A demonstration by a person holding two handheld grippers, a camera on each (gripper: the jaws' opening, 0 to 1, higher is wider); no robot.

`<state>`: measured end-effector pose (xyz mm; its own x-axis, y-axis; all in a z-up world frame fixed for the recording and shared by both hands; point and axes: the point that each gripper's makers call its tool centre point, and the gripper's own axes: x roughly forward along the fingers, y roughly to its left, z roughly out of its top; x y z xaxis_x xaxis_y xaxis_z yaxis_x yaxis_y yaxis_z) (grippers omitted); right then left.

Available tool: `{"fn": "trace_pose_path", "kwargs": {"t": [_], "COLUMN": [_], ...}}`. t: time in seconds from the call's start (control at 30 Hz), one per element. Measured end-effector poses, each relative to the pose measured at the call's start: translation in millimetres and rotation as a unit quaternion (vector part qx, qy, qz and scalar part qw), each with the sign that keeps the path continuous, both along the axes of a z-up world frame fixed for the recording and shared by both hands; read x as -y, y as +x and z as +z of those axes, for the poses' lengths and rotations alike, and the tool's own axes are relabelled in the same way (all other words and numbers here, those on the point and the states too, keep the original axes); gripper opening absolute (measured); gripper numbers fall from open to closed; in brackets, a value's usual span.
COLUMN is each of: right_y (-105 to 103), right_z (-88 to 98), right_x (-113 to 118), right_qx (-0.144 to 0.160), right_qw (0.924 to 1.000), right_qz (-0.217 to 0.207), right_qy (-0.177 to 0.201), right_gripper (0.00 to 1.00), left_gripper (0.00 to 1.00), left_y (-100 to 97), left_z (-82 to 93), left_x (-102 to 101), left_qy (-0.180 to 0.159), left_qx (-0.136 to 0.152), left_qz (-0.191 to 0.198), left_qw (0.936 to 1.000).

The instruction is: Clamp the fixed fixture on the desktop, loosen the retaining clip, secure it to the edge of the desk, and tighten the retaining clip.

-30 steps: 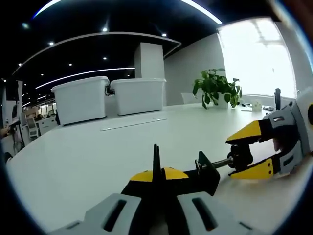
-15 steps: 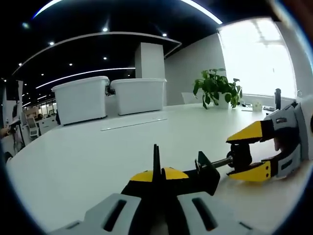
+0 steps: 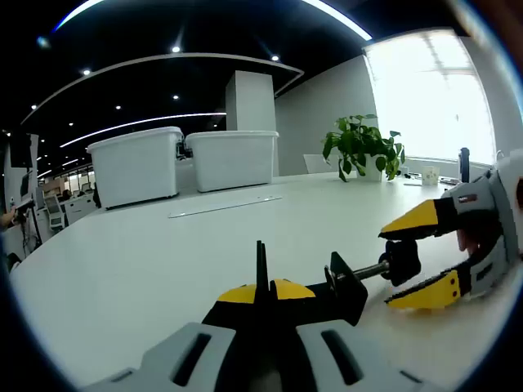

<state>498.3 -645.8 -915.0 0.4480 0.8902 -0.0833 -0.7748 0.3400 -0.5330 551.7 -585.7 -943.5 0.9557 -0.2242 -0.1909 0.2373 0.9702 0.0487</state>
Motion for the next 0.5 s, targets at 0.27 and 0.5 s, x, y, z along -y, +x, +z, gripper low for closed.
{"fn": "trace_pose_path", "kwargs": {"t": [0.27, 0.5], "right_y": [31.4, 29.9], "right_z": [9.6, -2.7], "right_x": [22.0, 12.8], "right_qx": [-0.372, -0.363], "right_qw": [0.9113, 0.9223], "right_qz": [-0.011, -0.016], "right_qy": [0.177, 0.132], "right_gripper": [0.27, 0.2], "left_gripper": [0.05, 0.05], "left_y": [0.3, -0.3], "left_z": [0.0, -0.1], "left_x": [-0.1, 0.0], "left_qy": [0.0, 0.0], "left_qx": [0.0, 0.0], "left_qz": [0.0, 0.0], "left_qw": [1.0, 1.0]}}
